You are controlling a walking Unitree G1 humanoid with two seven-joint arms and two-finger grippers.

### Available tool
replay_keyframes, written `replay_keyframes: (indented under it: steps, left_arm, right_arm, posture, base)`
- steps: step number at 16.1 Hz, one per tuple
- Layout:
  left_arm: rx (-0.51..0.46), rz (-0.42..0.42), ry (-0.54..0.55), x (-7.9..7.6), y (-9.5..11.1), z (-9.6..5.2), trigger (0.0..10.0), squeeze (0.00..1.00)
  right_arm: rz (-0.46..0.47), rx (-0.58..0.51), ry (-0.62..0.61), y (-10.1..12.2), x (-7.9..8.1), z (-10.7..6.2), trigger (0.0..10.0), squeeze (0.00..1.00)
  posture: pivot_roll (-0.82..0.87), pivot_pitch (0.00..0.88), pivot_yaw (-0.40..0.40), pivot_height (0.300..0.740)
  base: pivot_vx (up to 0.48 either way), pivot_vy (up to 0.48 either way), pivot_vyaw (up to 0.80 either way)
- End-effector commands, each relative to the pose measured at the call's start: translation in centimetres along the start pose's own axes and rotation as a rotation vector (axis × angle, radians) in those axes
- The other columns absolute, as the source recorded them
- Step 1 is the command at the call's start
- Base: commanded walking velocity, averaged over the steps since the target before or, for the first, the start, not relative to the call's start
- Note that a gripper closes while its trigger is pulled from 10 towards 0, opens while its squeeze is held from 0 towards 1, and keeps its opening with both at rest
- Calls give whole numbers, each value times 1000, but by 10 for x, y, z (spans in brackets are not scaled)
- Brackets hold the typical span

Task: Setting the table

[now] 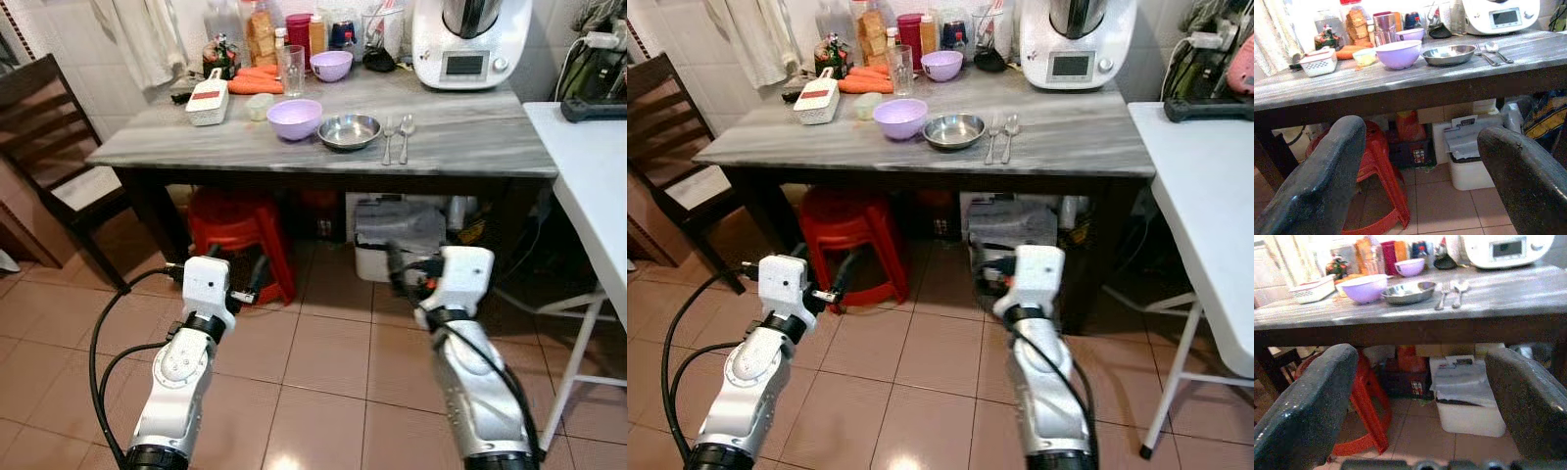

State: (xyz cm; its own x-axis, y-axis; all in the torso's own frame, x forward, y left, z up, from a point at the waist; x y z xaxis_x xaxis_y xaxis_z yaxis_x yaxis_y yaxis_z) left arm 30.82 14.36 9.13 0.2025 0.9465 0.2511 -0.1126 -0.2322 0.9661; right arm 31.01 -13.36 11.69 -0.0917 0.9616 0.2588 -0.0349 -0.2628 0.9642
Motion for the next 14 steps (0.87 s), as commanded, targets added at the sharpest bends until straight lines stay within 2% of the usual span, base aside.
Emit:
replay_keyframes:
  steps: [1, 2, 3, 4, 5, 9, 10, 12, 13, 14]
  left_arm:
    - [-8, 7, -3, 2, 2, 3, 10000, 0]
    - [-5, 8, -3, 3, 2, 3, 10000, 0]
    - [-1, 7, -10, 2, 1, 4, 10000, 0]
    - [0, 8, -11, 1, 1, 4, 10000, 0]
    - [0, 8, -20, 0, 1, 4, 10000, 0]
    - [4, 8, -27, 0, 0, 3, 10000, 0]
    - [4, 8, -29, 0, -1, 3, 10000, 0]
    - [3, 7, -30, 0, 0, 4, 10000, 0]
    - [-3, 1, -33, -1, 1, 4, 10000, 0]
    - [-3, 2, -35, -1, 1, 4, 10000, 0]
  right_arm:
    - [-28, -26, 7, 6, 0, 2, 10000, 0]
    - [-67, -29, -4, 6, -1, 2, 10000, 0]
    - [-62, -21, 43, 7, 7, 2, 10000, 0]
    - [-51, -16, 46, 7, 8, 2, 10000, 0]
    - [9, -2, 60, 6, 10, 0, 10000, 0]
    - [-17, -4, 30, 4, 4, -2, 10000, 0]
    - [-62, -27, 32, 6, 4, -1, 10000, 0]
    - [-50, -34, 45, 8, 5, -1, 10000, 0]
    - [-88, -53, 37, 10, 5, 0, 10000, 0]
    - [-84, -58, 39, 11, 6, -1, 10000, 0]
  posture:
    - [-40, 0, 112, 740]
    - [-41, 0, 116, 740]
    - [-45, 0, 119, 740]
    - [-45, 0, 119, 740]
    - [-46, 0, 122, 740]
    - [-46, 0, 126, 740]
    - [-46, 0, 128, 740]
    - [-45, 0, 129, 740]
    - [-46, 0, 127, 740]
    - [-47, 0, 126, 740]
  base:
    - [0, -307, 0]
    - [0, -311, 0]
    - [0, -315, 0]
    - [0, -315, 0]
    - [0, -379, 0]
    - [0, -384, 0]
    - [0, -386, 0]
    - [0, -384, 0]
    - [0, -382, 0]
    - [0, -386, 0]
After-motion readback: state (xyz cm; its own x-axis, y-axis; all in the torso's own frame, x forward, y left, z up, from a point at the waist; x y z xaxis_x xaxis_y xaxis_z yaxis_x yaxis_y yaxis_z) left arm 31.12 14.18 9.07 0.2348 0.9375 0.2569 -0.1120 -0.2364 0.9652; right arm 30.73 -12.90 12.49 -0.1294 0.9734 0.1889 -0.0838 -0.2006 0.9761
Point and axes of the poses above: a point about 5 cm out from each wrist's last joint towards the gripper, its own z axis pointing out of the wrist towards the gripper, its own y axis along the axis of the wrist's last joint, x = y × z, the point moved 2 cm from there along z, pointing out of the wrist towards the gripper, and after that the axes turned 11 degrees about z, right-handed, at the moved point
